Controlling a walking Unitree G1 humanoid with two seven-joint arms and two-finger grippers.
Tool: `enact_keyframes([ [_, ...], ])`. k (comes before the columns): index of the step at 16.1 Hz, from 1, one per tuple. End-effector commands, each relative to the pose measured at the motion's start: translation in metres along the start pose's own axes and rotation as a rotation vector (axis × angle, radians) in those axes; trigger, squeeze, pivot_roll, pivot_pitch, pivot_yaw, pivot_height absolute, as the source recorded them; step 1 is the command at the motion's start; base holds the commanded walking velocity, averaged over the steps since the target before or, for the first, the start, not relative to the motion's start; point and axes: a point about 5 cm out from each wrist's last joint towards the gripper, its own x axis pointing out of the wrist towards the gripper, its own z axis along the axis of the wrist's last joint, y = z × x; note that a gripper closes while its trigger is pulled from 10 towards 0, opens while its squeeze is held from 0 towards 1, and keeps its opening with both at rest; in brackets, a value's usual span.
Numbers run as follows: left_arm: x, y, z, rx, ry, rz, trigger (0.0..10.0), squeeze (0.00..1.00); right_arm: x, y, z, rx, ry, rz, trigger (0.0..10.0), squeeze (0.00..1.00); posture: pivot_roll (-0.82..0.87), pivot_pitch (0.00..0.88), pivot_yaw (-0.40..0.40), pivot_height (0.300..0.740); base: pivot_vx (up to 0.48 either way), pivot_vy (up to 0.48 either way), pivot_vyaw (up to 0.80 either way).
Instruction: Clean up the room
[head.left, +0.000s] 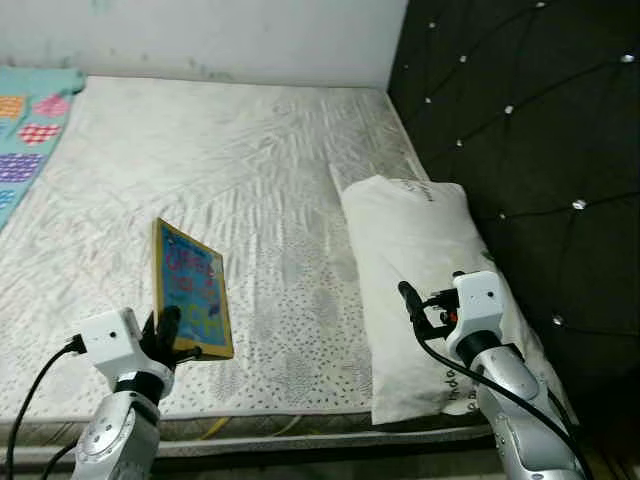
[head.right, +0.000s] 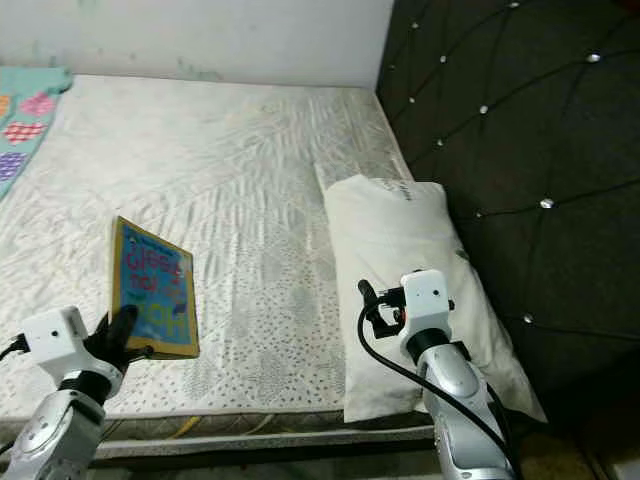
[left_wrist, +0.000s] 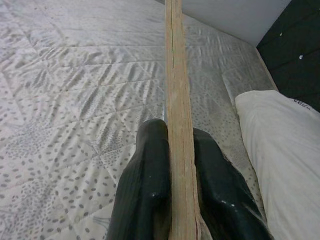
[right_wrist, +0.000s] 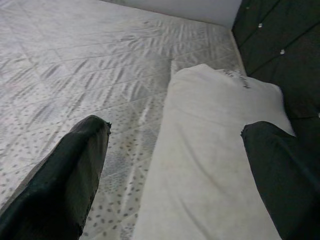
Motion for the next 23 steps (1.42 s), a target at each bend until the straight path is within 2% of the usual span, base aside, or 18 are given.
enact_keyframes([
  [1,0.0000,-0.0029,0.0014,-0.001,-0.005,-0.017,10.0,0.00,-0.0029,-0.0033,-0.0022,0.020,0.012,-0.007,10.0,0.00,-0.02,0.078,-0.040,0.740,0.000,0.000,0.00],
  [8,0.0002,-0.0037,0.0030,-0.004,-0.004,-0.016,10.0,0.00,-0.0047,-0.0006,-0.0035,0.035,0.017,0.029,10.0,0.00,-0.02,0.099,-0.040,0.740,0.000,0.000,0.00],
  [18,0.0003,-0.0054,0.0033,-0.002,0.003,-0.013,10.0,0.00,-0.0051,0.0015,-0.0029,0.023,0.025,0.067,10.0,0.00,-0.02,0.127,-0.047,0.622,0.000,0.000,0.00],
  [23,0.0000,-0.0021,0.0064,0.023,-0.021,0.023,10.0,0.00,-0.0035,0.0031,-0.0020,0.002,0.024,0.088,10.0,0.00,-0.02,0.126,-0.045,0.617,0.000,0.000,0.00],
])
